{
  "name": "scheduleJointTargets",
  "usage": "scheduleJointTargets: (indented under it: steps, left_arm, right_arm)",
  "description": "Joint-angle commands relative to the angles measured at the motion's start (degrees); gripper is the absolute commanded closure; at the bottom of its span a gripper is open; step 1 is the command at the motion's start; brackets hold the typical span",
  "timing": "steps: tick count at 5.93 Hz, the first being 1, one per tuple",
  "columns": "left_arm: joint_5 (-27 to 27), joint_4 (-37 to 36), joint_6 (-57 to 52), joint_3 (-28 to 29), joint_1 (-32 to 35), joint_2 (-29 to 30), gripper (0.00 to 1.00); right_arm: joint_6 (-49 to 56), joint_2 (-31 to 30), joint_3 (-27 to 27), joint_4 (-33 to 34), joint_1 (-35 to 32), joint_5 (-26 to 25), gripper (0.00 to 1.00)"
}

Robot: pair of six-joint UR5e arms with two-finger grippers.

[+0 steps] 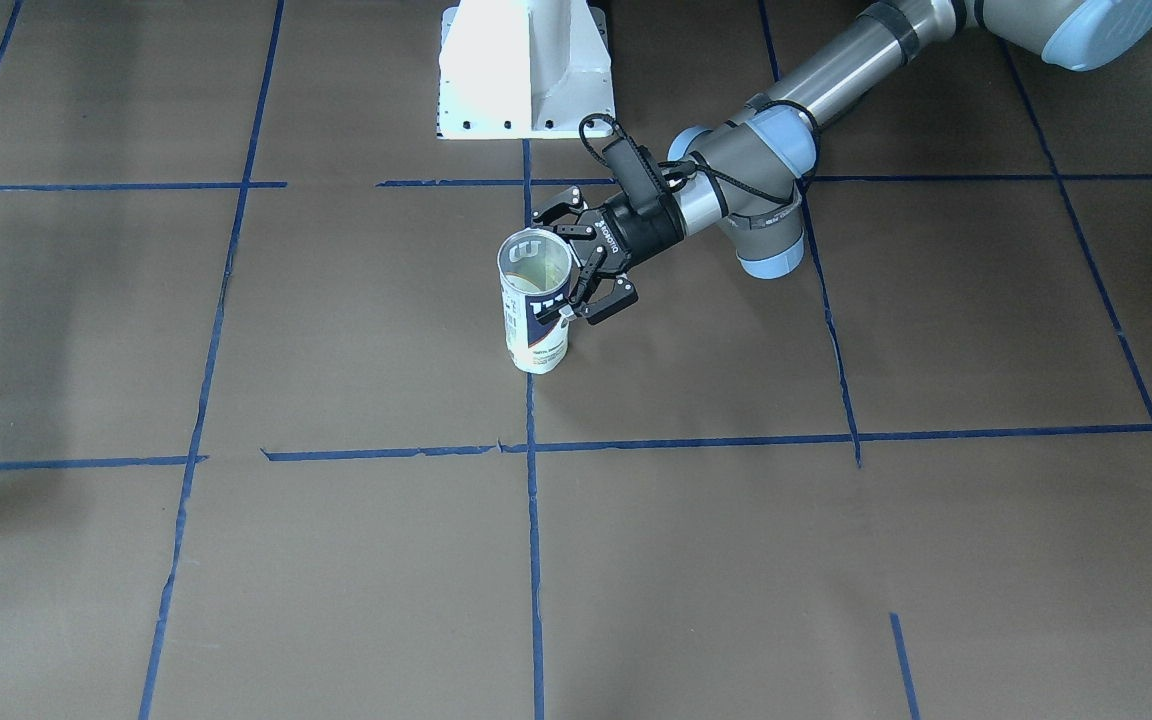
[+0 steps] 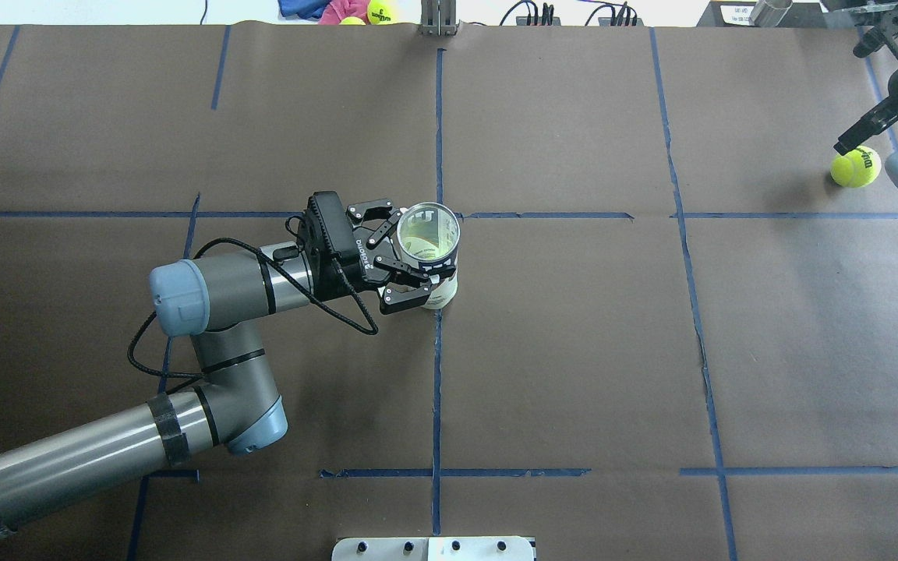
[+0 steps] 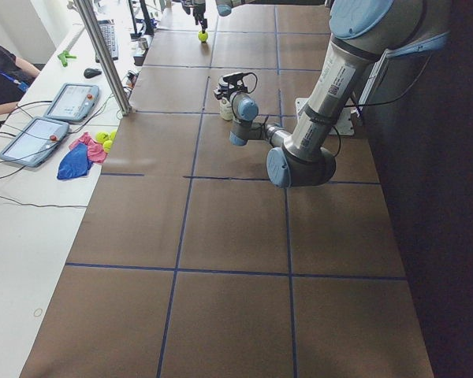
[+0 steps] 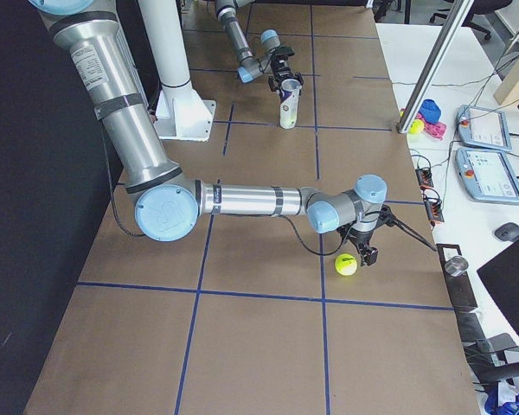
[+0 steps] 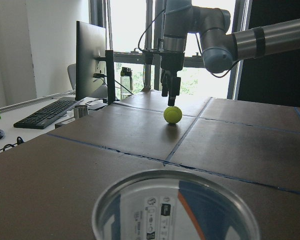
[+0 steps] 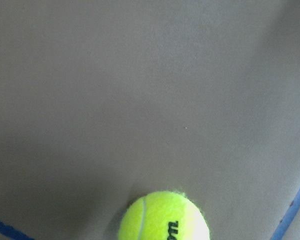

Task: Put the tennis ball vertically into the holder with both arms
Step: 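Grasp the second tennis ball with the right gripper and lift it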

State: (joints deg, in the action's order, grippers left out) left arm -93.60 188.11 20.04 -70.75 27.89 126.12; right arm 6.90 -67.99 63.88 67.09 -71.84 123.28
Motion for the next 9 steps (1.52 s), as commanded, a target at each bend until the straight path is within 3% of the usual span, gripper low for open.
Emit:
scheduleJointTargets:
  steps: [1, 3, 4, 5, 6, 7, 9]
  left_arm:
    - [0.0, -0.02, 0.0, 0.0, -0.03, 0.0, 0.14]
    - [0.0, 0.07, 0.0, 0.0, -0.03, 0.0, 0.14]
    - [0.0, -0.02, 0.0, 0.0, -0.03, 0.0, 0.14]
    - [0.0, -0.02, 0.0, 0.0, -0.03, 0.0, 0.14]
    - [0.0, -0.02, 0.0, 0.0, -0.03, 0.0, 0.14]
    - [0.0, -0.02, 0.0, 0.0, -0.03, 0.0, 0.14]
    - [0.0, -0.02, 0.0, 0.0, -0.03, 0.0, 0.14]
  right_arm:
    - [-0.22, -0.04, -2.17, -0.55, 1.52, -1.81, 0.01]
    - [-0.31, 0.23, -3.4, -0.91, 3.1, -4.52, 0.0]
    - [-0.75, 0.32, -3.58, -0.91, 3.45, -5.49, 0.16]
    - [-0.84, 0.58, -3.5, -1.0, 3.46, -5.5, 0.75]
    - [-1.53, 1.97, -3.24, -0.91, 3.2, -5.5, 0.91]
    - [-3.54, 3.12, -0.36, -0.56, 2.41, -4.72, 0.93]
    - [-15.71, 2.95, 9.89, 1.45, 2.32, 2.9, 0.95]
